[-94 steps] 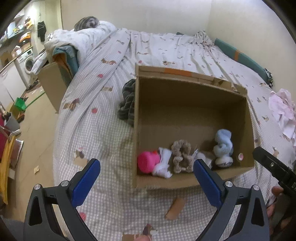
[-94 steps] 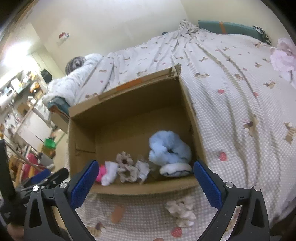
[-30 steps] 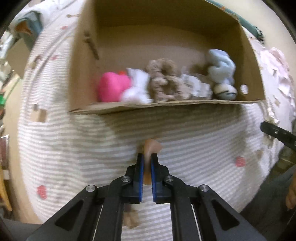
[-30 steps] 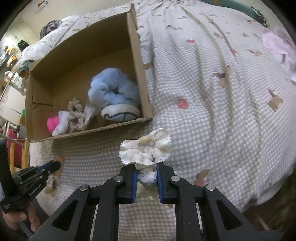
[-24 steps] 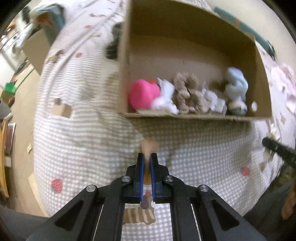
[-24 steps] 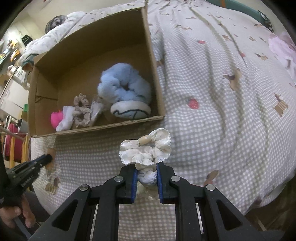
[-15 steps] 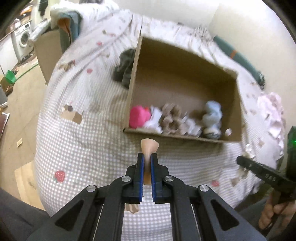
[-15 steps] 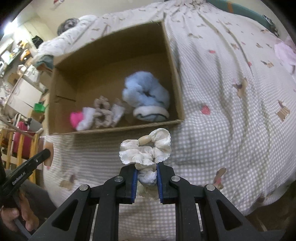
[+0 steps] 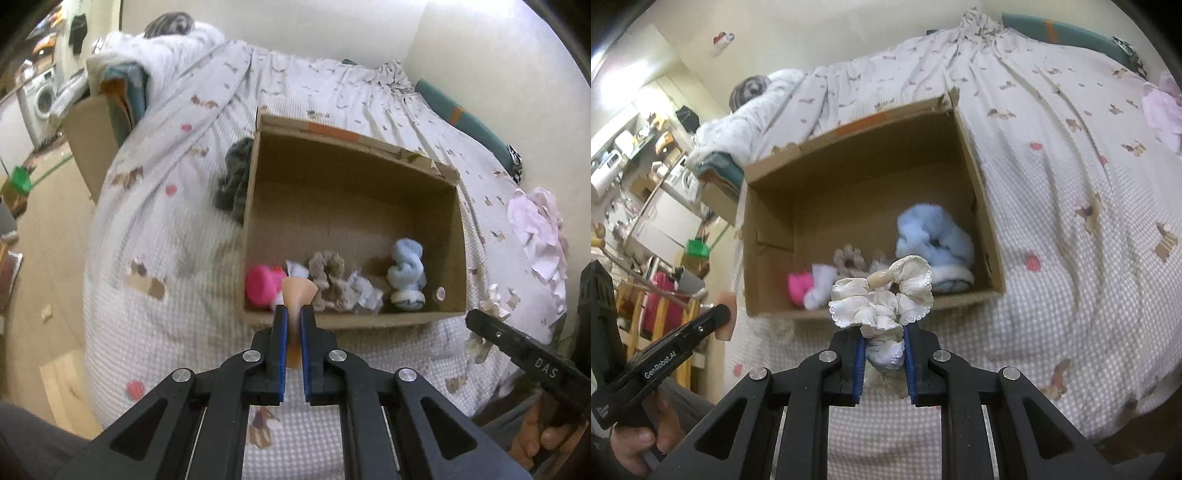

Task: Organize soft objects
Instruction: 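Carry the lace scrunchie and tan piece into the box and open both tools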

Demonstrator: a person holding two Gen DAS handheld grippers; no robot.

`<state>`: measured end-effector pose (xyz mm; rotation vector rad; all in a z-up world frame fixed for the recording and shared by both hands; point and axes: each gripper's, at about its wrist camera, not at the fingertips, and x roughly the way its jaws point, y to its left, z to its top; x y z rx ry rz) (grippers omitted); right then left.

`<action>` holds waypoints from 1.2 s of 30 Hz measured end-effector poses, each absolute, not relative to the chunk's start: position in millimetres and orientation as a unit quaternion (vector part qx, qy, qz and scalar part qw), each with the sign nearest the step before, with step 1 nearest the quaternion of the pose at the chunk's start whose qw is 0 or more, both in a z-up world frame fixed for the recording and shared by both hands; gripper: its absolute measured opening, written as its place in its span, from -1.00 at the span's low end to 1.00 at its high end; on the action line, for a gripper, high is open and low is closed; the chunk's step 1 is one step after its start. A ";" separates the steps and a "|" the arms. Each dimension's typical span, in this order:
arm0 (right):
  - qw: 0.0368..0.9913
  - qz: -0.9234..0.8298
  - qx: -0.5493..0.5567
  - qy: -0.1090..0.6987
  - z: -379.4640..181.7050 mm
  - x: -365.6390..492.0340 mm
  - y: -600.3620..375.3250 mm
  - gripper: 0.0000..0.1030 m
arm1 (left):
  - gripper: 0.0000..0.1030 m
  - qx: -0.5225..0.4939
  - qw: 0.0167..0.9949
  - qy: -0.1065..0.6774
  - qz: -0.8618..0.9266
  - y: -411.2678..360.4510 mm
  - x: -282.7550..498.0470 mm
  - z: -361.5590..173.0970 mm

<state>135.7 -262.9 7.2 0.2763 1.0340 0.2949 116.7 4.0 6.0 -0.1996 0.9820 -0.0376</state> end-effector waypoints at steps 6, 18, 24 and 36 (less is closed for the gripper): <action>0.872 0.137 0.120 0.454 19.6 147.6 -256.8 -0.63 | -0.88 -0.081 0.889 0.450 -0.019 8.2 142.7 15.1; 0.854 0.127 0.109 0.492 -23.2 174.7 -236.5 -0.63 | -0.88 -0.063 0.888 0.455 -0.016 0.2 174.8 -24.3; 0.851 0.115 0.091 0.504 -36.1 182.9 -225.4 -0.63 | -0.87 -0.039 0.890 0.453 -0.031 -10.8 178.9 -30.1; 0.840 0.118 0.074 0.524 -54.1 192.0 -207.3 -0.62 | -0.87 -0.062 0.883 0.465 -0.021 -6.1 184.1 -38.6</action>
